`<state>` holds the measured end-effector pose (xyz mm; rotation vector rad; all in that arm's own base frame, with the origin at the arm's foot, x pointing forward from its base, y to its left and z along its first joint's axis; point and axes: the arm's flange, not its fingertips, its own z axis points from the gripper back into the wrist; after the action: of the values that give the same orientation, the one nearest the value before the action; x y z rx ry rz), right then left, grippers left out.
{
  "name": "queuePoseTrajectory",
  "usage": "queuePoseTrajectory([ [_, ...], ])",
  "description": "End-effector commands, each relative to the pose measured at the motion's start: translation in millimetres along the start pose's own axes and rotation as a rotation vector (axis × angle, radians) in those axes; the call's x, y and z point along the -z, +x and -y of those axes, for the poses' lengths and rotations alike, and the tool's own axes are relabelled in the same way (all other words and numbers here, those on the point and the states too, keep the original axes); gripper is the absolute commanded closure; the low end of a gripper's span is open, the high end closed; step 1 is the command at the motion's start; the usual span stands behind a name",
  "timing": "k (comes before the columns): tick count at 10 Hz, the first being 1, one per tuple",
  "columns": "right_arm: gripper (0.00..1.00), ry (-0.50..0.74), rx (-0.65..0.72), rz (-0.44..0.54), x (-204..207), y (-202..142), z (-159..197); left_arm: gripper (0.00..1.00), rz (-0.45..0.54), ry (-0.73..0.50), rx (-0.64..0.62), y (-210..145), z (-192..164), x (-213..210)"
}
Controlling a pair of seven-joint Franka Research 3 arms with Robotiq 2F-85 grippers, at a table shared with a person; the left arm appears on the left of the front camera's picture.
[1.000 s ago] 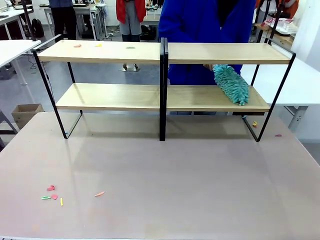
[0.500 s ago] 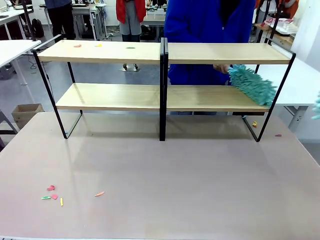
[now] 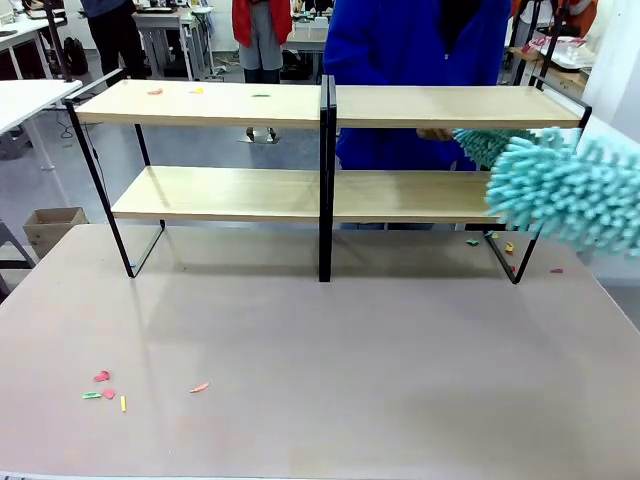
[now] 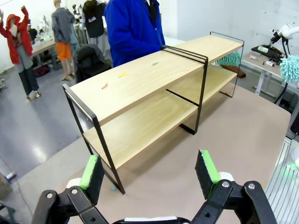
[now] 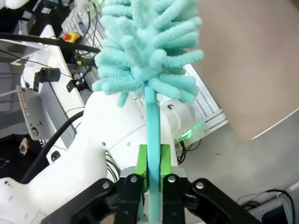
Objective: Clean the shelves.
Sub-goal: Clean another randomly selected level of the Shelf with the Duster.
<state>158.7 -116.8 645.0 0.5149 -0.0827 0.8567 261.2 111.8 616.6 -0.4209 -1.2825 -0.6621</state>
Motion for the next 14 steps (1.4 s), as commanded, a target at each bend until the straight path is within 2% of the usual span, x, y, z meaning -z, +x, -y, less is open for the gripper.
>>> queuePoseTrajectory([
  [1, 0.88, -0.023, 0.002, -0.049, 5, 22, -27, 0.0, -0.008, 0.001, 0.005, 0, 0, 0],
  [2, 0.88, -0.017, -0.01, -0.06, 13, 43, -43, 0.0, -0.008, 0.001, 0.005, 0, 0, 0],
  [3, 0.88, -0.06, -0.001, -0.072, 24, 68, -58, 0.0, -0.008, 0.001, 0.005, 0, 0, 0],
  [5, 0.88, -0.246, 0.035, 0.018, 30, 132, -87, 0.0, -0.008, 0.001, 0.005, 0, 0, 0],
  [6, 0.88, -0.283, 0.007, 0.013, 35, 172, -106, 0.0, -0.008, 0.001, 0.005, 0, 0, 0],
  [8, 0.88, -0.268, -0.081, -0.01, 49, 224, -124, 0.0, -0.008, 0.001, 0.005, 0, 0, 0],
  [9, 0.88, -0.269, -0.026, 0.009, 42, 174, -116, 0.0, -0.008, 0.001, 0.005, 0, 0, 0],
  [11, 0.88, -0.269, -0.026, 0.009, 42, 174, -116, 0.0, -0.008, 0.001, 0.005, 0, 0, 0],
  [12, 0.88, -0.278, -0.056, -0.005, 52, 202, -123, 0.0, -0.008, 0.001, 0.005, 0, 0, 0],
  [13, 0.88, -0.385, -0.07, -0.007, 50, 229, -139, 0.0, -0.008, 0.001, 0.005, 0, 0, 0],
  [14, 0.88, -0.45, -0.053, 0.022, 46, 274, -153, 0.0, -0.008, 0.001, 0.005, 0, 0, 0],
])
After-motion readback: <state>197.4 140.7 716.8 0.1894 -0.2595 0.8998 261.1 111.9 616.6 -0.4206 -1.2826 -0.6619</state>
